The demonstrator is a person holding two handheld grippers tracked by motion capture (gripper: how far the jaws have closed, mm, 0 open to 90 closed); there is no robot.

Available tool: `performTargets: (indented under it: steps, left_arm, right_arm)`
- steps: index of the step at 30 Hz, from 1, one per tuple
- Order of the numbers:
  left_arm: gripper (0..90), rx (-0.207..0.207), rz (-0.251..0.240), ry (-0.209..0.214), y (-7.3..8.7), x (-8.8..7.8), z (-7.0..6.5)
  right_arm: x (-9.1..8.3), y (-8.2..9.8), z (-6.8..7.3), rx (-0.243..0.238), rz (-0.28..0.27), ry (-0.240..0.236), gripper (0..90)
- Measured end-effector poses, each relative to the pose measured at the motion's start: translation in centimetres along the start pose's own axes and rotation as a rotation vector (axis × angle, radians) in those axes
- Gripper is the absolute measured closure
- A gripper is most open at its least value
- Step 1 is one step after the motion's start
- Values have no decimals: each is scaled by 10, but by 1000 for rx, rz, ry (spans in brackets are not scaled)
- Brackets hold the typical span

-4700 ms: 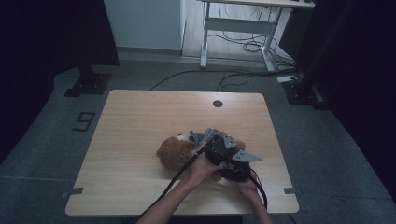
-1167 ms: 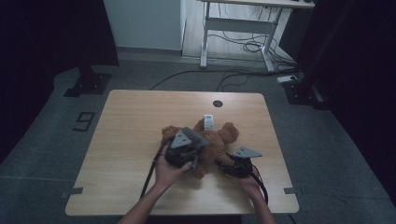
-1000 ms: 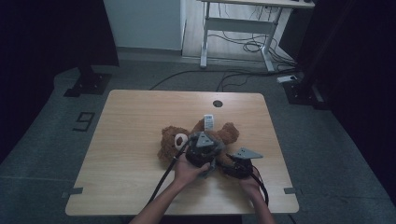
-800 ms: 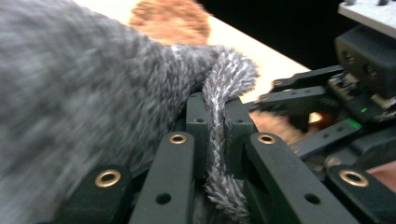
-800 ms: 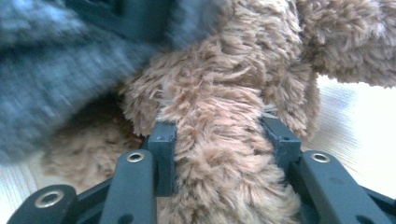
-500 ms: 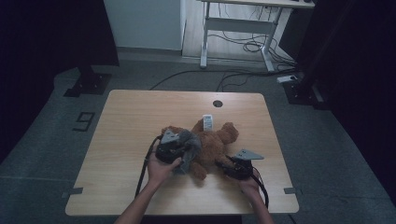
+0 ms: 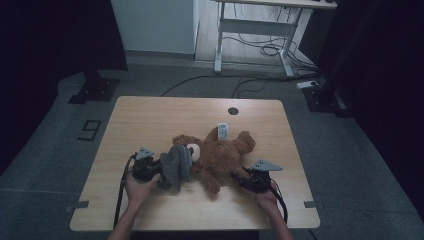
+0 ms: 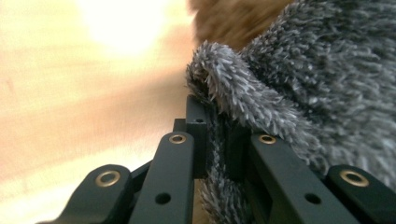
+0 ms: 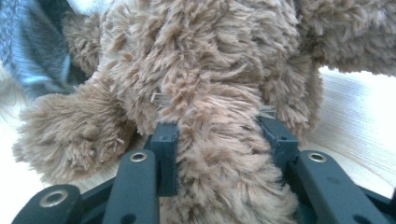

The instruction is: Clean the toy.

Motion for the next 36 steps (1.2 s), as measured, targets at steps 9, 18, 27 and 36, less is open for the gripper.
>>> performTargets:
  steps: [9, 18, 27, 36]
  left_arm:
    - [830, 33, -43, 1, -13, -7, -7]
    - [829, 108, -143, -75, -6, -81, -4]
    - [827, 80, -306, -134, 28, -186, 19]
    - [806, 130, -339, -135, 14, -196, 1]
  right_arm:
    - [0, 1, -2, 21, -5, -5, 573]
    - [0, 2, -3, 20, -6, -10, 569]
    - [0, 2, -3, 28, -8, -14, 569]
    - [1, 2, -3, 29, -9, -14, 567]
Point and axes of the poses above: each handheld gripper's, and its own axes: x roughly forward along the jaws, y roughly out of its underside, z roughly to its left, the point moved 1 cm from there along x, roughly forward along the jaws, and after that the axes turned 4 degrees about y, right-handed, at the moved point
